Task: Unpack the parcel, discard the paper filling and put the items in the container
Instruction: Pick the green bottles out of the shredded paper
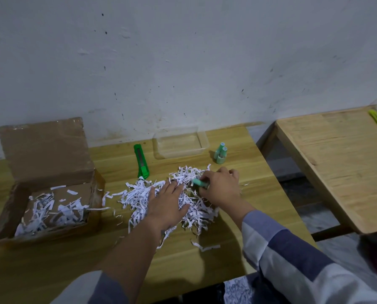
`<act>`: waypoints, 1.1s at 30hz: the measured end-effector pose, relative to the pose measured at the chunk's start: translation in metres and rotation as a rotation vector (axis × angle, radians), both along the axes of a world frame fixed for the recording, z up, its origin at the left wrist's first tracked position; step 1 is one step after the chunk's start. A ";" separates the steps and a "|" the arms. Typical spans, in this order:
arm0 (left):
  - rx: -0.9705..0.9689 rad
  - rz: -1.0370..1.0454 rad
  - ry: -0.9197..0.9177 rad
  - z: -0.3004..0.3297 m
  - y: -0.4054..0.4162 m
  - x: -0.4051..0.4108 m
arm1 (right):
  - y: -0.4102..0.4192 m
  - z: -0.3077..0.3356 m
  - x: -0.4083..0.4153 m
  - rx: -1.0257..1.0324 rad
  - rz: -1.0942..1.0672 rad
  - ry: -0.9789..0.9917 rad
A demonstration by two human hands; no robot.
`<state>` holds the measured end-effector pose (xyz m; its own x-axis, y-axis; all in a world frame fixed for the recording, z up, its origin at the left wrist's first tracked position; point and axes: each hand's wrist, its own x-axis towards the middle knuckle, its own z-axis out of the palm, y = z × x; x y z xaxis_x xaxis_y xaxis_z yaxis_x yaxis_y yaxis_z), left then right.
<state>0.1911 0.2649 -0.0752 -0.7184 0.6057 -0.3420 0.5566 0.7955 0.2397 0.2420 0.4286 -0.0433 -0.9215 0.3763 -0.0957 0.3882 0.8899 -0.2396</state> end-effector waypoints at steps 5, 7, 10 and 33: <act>0.007 -0.002 -0.011 0.002 0.000 -0.001 | 0.005 0.014 0.000 -0.193 -0.177 0.124; 0.012 0.004 -0.017 0.002 0.000 0.000 | 0.006 0.022 -0.001 -0.289 -0.244 0.155; 0.129 0.084 -0.018 0.002 0.003 0.002 | 0.006 0.029 -0.001 -0.571 -0.338 0.243; 0.574 0.102 0.056 0.014 0.057 0.002 | 0.049 0.025 0.020 -0.950 -0.325 0.314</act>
